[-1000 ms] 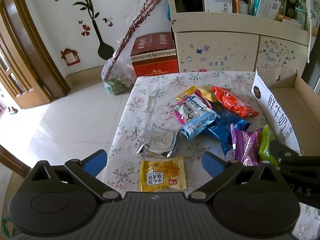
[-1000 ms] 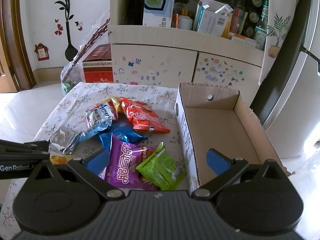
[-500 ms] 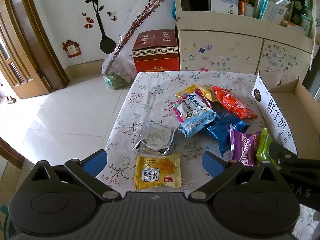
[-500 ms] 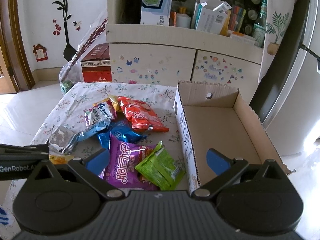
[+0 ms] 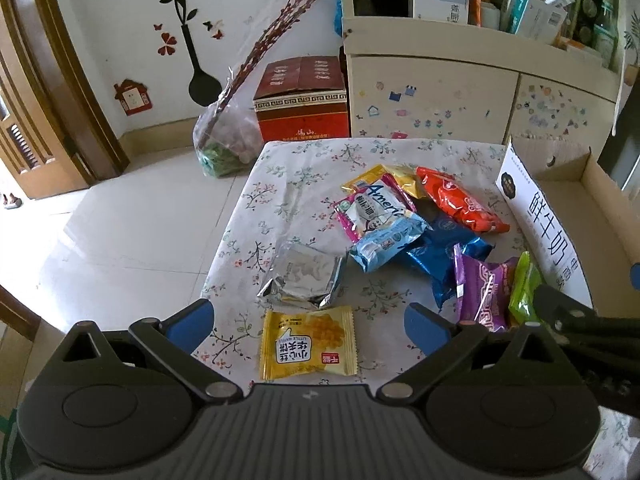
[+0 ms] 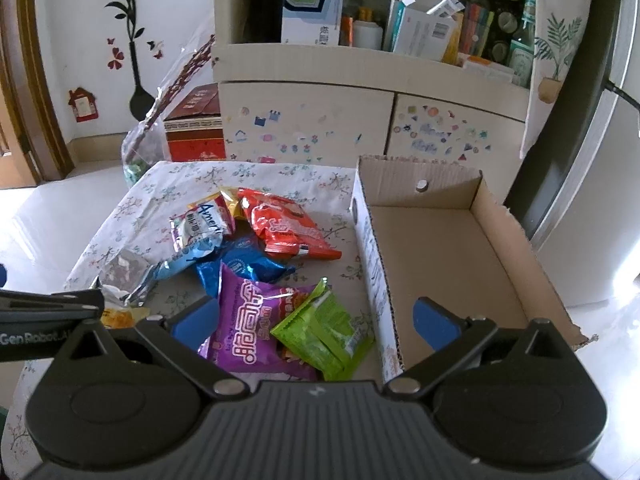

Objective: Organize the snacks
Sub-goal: 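Lower the left tool toward the yellow waffle packet while the right tool approaches the green packet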

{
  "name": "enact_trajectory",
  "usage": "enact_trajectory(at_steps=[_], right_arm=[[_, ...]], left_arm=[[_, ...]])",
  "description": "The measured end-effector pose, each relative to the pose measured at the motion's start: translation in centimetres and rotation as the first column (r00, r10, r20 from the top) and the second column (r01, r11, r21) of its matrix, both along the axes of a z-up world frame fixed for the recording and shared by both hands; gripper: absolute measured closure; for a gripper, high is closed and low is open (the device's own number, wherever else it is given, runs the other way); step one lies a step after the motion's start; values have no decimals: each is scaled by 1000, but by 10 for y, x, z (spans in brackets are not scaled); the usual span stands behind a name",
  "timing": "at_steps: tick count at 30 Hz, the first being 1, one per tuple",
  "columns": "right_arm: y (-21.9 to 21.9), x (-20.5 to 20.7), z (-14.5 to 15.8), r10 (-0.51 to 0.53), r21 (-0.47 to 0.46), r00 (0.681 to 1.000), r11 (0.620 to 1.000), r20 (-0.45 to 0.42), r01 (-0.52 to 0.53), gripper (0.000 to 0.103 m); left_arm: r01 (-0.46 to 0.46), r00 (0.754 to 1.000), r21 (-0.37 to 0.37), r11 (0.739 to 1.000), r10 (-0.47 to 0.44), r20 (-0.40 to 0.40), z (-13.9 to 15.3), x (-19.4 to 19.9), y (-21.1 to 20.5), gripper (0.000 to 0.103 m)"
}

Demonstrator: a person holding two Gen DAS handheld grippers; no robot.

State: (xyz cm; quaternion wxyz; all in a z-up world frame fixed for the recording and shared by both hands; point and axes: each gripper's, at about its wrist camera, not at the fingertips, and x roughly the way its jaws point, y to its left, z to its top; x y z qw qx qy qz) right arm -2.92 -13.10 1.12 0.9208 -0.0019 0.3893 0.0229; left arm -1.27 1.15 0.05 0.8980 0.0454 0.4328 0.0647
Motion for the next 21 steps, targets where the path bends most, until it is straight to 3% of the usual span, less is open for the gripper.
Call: enact_trajectory(at_steps=[7, 15, 21], right_arm=[[-14, -19, 1, 121, 139, 991, 982, 64, -128, 1], [-27, -17, -9, 203, 193, 979, 960, 13, -202, 1], [-26, -10, -24, 268, 261, 963, 928, 29, -266, 2]], left_arm=[[-59, 996, -23, 998, 57, -73, -14, 20, 28, 0], [-73, 984, -94, 993, 56, -169, -39, 32, 55, 0], [-102, 974, -169, 980, 64, -216, -58, 43, 65, 0]])
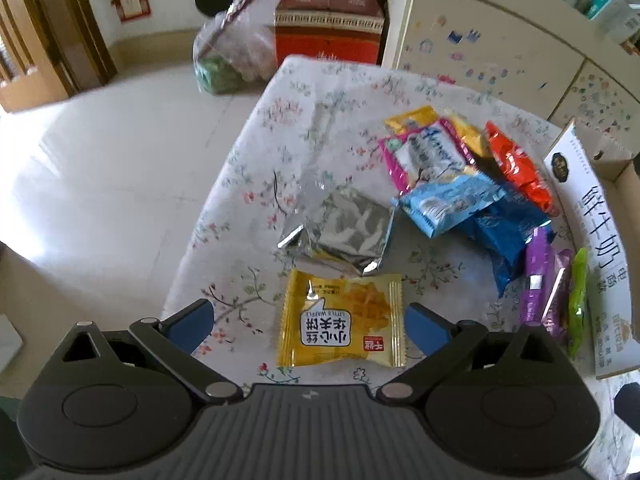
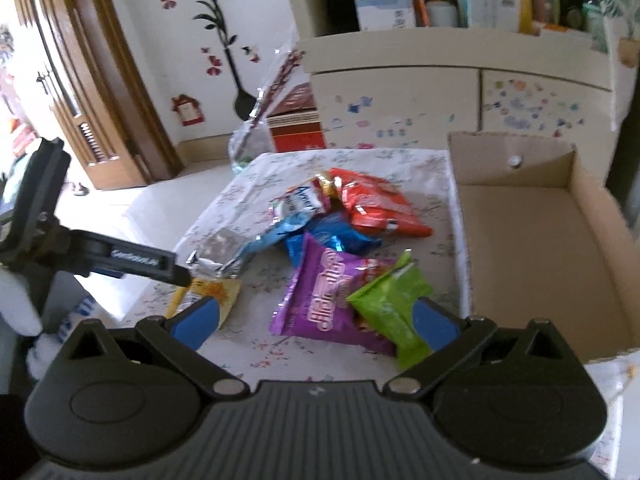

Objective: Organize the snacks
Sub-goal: 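Lower the left tool toward the yellow waffle packet while the right tool approaches the green packet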

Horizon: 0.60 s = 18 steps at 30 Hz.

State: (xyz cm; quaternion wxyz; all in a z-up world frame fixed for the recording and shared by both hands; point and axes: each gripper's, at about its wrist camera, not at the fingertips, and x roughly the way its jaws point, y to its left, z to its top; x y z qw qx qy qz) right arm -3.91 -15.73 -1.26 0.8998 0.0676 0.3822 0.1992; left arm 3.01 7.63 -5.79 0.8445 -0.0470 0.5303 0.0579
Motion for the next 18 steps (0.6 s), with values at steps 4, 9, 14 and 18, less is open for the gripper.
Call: enact_trajectory(at_steps=[4, 9, 14, 18], right_arm=[[6, 7, -16, 15, -10, 1000, 1000, -1, -15, 4], [18, 16, -24, 53, -31, 998, 998, 34, -52, 10], [28, 30, -30, 56, -90, 996, 995, 69, -50, 10], [36, 42, -42, 37, -134, 997, 991, 70, -27, 9]], left_arm=[[-2, 999, -27, 1000, 1, -36, -11, 6, -3, 0], [15, 999, -13, 1000, -15, -30, -18, 15, -10, 0], [-9, 998, -4, 1000, 9, -57, -28, 26, -13, 0], [-12, 998, -23, 1000, 11, -56, -29, 32, -16, 0]])
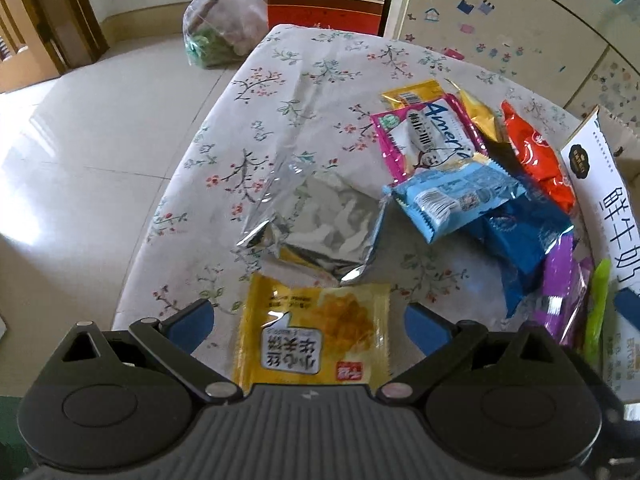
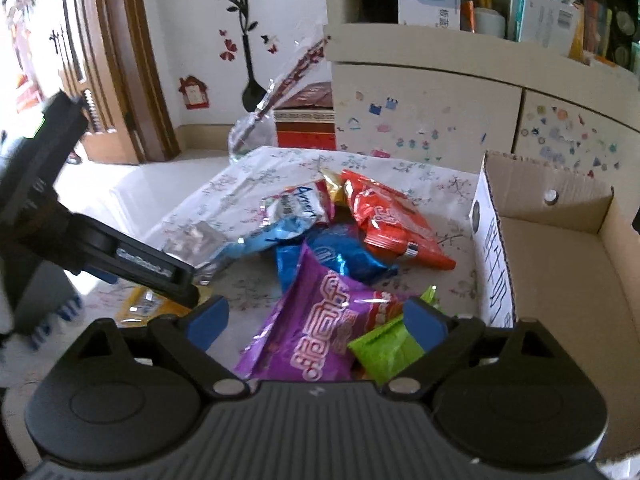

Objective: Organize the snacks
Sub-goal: 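Lower the left tool toward the yellow waffle packet while the right tool approaches the green packet, then grasp the yellow waffle packet with the left tool while the right tool grasps the green packet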

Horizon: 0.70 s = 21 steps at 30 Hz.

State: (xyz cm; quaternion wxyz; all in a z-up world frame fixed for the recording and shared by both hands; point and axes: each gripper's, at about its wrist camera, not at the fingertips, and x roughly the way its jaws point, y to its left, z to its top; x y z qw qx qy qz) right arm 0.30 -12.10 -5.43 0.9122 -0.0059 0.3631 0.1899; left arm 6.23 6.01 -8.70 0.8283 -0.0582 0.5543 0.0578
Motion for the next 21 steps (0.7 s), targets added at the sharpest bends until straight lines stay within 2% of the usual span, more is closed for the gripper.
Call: enact_trajectory(at_steps=[5, 8, 10, 13, 17, 19, 21], right_arm=[[8, 12, -17, -35, -38, 998, 999, -44, 34, 7], [7, 11, -22, -37, -13, 995, 999, -96, 36, 3], [7, 6, -19, 8, 17, 994, 1000, -112, -6, 3], [5, -3, -13, 93, 103, 985, 992, -148, -78, 3], [7, -17, -5, 231, 172, 955, 965, -185, -200, 5], [3, -23, 0, 229, 162, 960, 966, -164, -203, 5], [-3, -22, 3, 173, 129, 975, 979, -139, -156, 5]], left_arm=[[27, 1000, 28, 999, -27, -15, -7, 3, -8, 0], [31, 999, 36, 999, -29, -38, -14, 3, -8, 0], [23, 998, 56, 998, -20, -58, -18, 2, -7, 0], [11, 998, 49, 999, -8, -61, -20, 0, -2, 0], [-3, 998, 51, 999, 6, -64, -21, -2, 3, 0], [-14, 998, 39, 999, 17, -66, -22, -4, 5, 0], [-23, 997, 31, 999, 25, -71, -22, -4, 6, 0]])
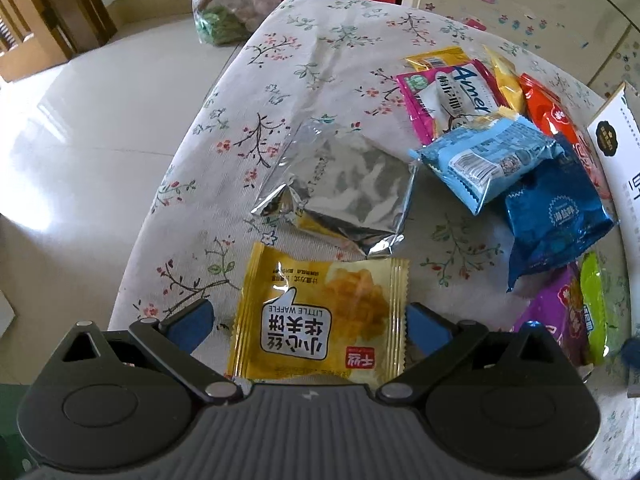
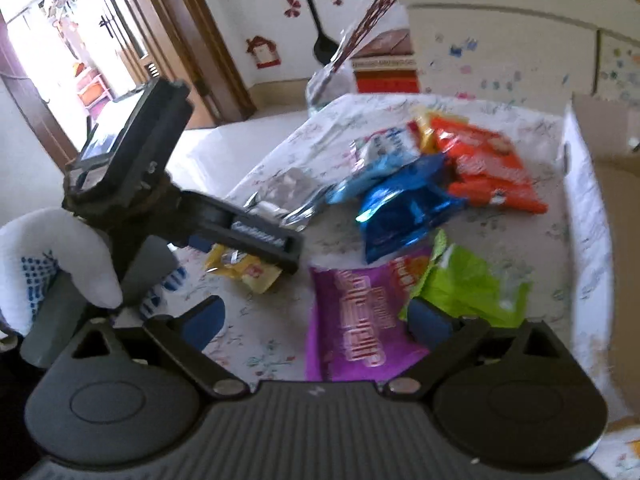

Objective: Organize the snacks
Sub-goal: 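Grasp the yellow waffle packet with the left tool while the right tool grasps the green packet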

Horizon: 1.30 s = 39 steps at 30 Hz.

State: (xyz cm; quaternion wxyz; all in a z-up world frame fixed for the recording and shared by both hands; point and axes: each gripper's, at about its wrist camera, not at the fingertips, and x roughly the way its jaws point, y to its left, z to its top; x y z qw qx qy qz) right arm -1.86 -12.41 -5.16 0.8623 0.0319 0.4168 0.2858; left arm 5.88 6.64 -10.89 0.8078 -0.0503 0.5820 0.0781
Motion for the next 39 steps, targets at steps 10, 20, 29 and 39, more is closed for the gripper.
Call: enact_trajectory(at_steps=[10, 20, 29, 39], right_arm=[[-10, 24, -26, -204, -58, 976, 978, -73, 200, 4], [6, 9, -16, 23, 76, 992, 997, -121, -13, 5], [1, 20, -30, -42, -72, 998, 997, -39, 39, 4], [3, 18, -39, -25, -96, 998, 995, -49, 20, 11]], left_arm=[[-9, 1000, -21, 1000, 9, 4, -1, 0, 5, 0], [-43, 999, 13, 999, 42, 19, 3, -8, 18, 0], [-43, 999, -21, 999, 43, 14, -1, -5, 9, 0], [-23, 998, -20, 1000, 24, 50, 1, -14, 4, 0]])
